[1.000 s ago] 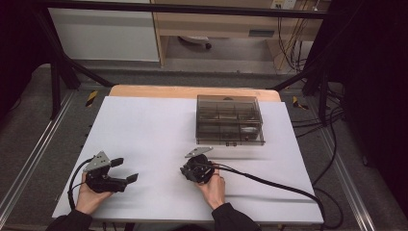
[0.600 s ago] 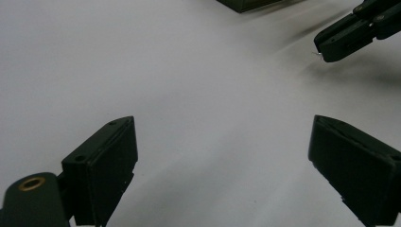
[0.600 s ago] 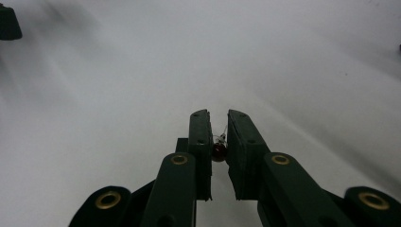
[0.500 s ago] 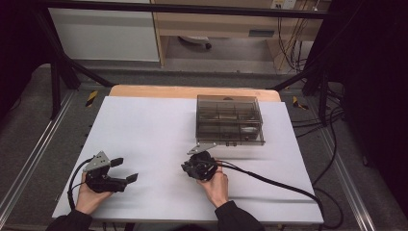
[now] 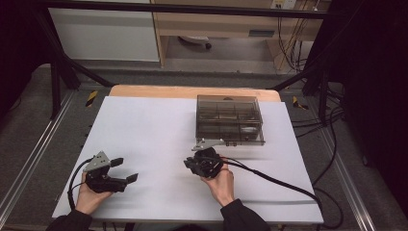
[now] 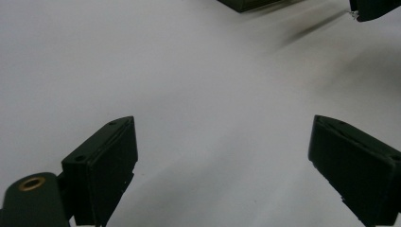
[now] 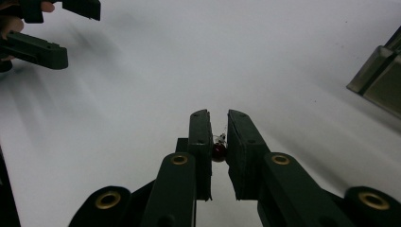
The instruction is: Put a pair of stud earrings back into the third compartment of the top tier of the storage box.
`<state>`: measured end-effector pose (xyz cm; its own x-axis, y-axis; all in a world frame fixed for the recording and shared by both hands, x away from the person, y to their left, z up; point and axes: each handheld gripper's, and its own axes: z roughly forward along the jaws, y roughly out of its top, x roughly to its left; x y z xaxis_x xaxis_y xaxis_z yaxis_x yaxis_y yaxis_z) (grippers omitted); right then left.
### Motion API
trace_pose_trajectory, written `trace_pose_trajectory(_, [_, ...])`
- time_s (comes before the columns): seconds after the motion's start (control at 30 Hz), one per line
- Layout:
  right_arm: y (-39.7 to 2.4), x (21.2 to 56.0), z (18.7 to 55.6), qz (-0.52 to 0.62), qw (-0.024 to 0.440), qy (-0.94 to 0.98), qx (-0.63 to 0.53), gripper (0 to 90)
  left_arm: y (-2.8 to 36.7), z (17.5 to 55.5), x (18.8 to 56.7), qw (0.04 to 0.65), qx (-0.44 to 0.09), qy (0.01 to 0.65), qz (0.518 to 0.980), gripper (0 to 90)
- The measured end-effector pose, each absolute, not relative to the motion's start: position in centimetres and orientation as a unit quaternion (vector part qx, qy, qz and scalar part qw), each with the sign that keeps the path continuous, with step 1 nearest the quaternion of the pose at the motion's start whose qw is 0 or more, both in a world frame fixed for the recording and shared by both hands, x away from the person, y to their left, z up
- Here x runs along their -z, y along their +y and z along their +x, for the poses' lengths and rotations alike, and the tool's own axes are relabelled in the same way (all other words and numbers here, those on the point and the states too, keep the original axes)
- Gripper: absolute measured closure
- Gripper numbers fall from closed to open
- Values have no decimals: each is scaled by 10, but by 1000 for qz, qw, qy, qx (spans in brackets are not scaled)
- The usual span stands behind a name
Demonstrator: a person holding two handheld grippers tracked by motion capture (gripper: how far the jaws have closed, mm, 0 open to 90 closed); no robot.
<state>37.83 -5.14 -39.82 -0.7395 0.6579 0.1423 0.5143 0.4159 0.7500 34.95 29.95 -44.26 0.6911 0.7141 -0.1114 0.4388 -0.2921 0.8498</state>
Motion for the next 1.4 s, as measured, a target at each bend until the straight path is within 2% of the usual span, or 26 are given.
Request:
trace_pose_trajectory(0.83, [-85, 356, 379, 349, 121, 824, -430, 804, 300, 350, 443, 470, -146, 366, 790, 91])
trace_pose_trajectory(1.4, [-127, 346, 387, 380, 145, 805, -431, 804, 299, 350, 443, 469, -146, 367, 790, 91])
